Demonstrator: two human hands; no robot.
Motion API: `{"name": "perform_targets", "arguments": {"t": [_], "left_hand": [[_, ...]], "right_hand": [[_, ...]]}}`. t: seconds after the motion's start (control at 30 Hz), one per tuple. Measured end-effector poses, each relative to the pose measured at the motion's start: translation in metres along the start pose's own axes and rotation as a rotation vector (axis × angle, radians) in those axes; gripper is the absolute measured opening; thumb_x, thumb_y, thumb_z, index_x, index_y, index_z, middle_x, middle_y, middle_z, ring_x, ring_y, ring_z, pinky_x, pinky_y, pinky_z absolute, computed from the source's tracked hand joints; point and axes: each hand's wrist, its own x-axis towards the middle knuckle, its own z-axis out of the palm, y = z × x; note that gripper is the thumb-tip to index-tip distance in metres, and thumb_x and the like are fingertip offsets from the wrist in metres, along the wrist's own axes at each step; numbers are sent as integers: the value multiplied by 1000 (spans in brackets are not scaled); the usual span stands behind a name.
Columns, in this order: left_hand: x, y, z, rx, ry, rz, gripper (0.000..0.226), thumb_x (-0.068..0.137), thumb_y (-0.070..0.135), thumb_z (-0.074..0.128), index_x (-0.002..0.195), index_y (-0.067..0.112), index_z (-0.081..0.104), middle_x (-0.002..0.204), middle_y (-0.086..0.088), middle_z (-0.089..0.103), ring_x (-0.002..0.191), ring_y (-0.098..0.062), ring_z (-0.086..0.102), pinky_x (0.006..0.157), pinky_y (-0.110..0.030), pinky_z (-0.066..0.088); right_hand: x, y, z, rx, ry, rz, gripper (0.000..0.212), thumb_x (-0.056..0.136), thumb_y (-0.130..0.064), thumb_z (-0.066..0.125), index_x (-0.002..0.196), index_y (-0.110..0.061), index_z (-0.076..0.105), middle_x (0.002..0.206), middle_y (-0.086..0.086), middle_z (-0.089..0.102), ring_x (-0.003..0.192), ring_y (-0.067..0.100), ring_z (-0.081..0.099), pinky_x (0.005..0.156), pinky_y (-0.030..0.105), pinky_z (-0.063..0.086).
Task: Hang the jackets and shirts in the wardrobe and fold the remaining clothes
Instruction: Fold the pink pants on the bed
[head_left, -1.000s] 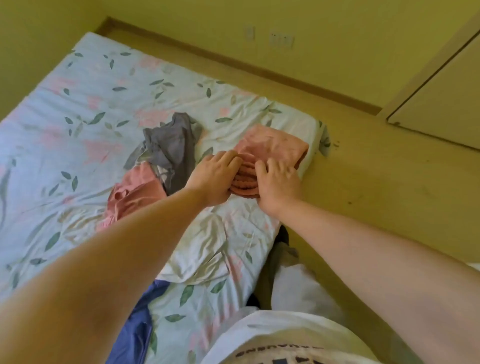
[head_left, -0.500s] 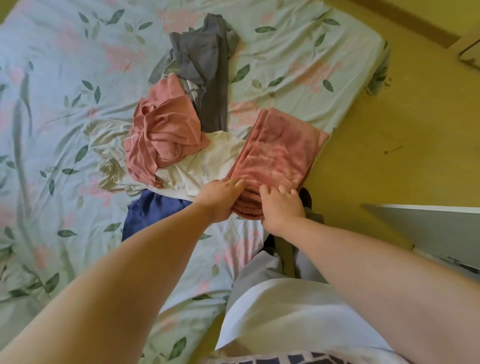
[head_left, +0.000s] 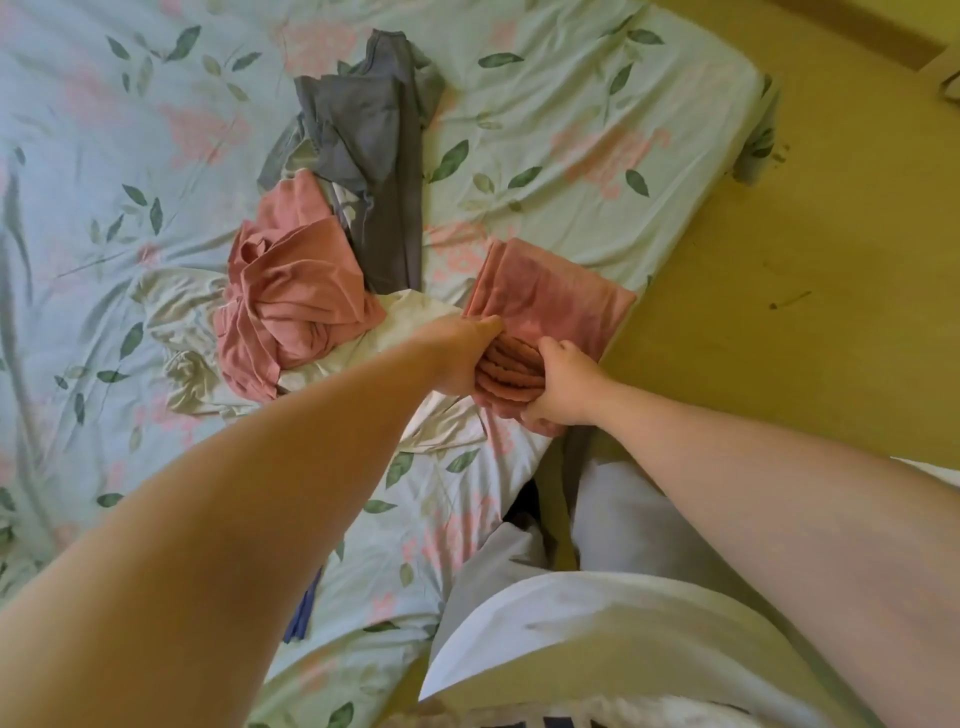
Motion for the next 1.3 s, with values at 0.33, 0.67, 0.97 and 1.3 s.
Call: {"name": "perform_targets", "arguments": {"t": [0.33,0.67,0.97,1.3], "left_hand": [[132,139,21,1498,20,346,46,88,21,67,131,15,52,136,-8,53,114,-31,58,101,-42,50],[223,158,42,1675,20,405,77,72,52,77,137,24,47,141,0,46,122,-27,49,98,-48,50],[246,170,58,1843,-66,268,69,69,30,72,133,29,47,122,-3,48,115,-29,50,85,-40,45],[125,165,98,1112,-424,2,63,106,40,43,86,-8,78,103,-24,75,88,-44,75,89,-58,56]], "right_hand": [[143,64,-99,189,-73,43,101,58,-51,77,148,-36,34,134,-7,54,124,22,53,97,40,51],[220,94,-115,-53,-236,105,109,62,-64,71,153,-24,25,153,11,29,138,37,33,106,50,39],[242,95,-122,44,-376,74,53,49,-49,80,90,-18,69,88,6,71,83,24,68,73,36,61],[116,92,-125,-3,-258,-21,69,45,-57,71,104,-28,51,91,-7,64,82,18,64,69,34,57]]}}
